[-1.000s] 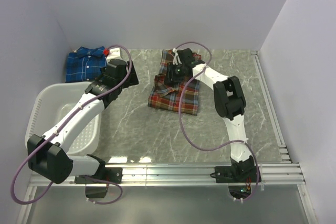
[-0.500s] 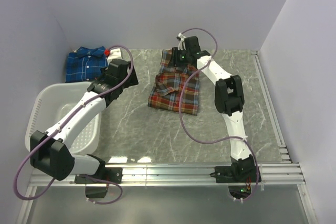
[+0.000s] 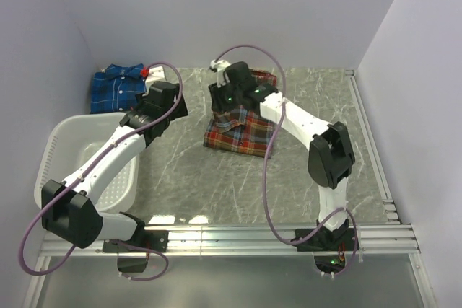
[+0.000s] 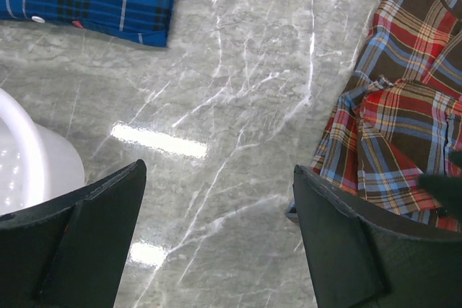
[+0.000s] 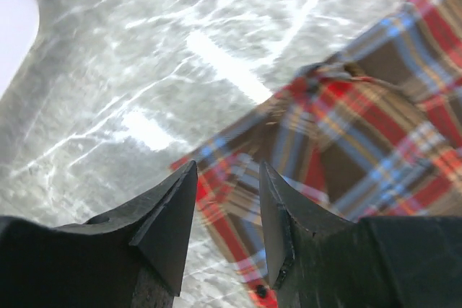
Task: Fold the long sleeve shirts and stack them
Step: Fold the shirt
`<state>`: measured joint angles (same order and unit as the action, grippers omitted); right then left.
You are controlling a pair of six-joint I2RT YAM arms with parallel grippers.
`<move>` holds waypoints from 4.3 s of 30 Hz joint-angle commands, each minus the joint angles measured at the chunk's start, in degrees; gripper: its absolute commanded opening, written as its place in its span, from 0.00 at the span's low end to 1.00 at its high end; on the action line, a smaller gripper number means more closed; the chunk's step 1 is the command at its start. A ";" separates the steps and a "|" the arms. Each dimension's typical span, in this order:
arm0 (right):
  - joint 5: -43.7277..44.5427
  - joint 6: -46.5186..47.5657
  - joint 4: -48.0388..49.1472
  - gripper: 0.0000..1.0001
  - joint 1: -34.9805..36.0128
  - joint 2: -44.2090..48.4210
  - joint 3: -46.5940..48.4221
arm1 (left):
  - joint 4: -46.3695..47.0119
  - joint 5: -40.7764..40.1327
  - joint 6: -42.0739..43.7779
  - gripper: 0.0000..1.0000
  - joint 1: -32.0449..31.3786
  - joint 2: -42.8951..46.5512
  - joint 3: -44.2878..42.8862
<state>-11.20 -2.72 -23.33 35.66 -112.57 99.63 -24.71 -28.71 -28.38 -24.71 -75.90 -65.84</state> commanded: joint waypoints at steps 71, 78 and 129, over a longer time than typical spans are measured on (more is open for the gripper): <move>27.79 -9.04 -1.90 0.50 -2.16 5.48 -0.56 | 1.25 11.19 -2.63 0.87 0.63 -1.44 -2.09; 0.33 -23.72 14.59 0.50 -12.71 23.27 -26.66 | 3.08 27.35 -7.37 0.83 0.19 -6.89 -7.37; -30.90 -43.76 42.40 0.46 -11.32 10.28 -42.60 | 13.99 36.01 -19.08 0.39 -1.48 -17.76 5.66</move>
<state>-40.51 -44.45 16.43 23.68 -98.85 53.60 -11.25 9.39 -48.77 -26.00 -90.50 -56.07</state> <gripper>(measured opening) 0.459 0.396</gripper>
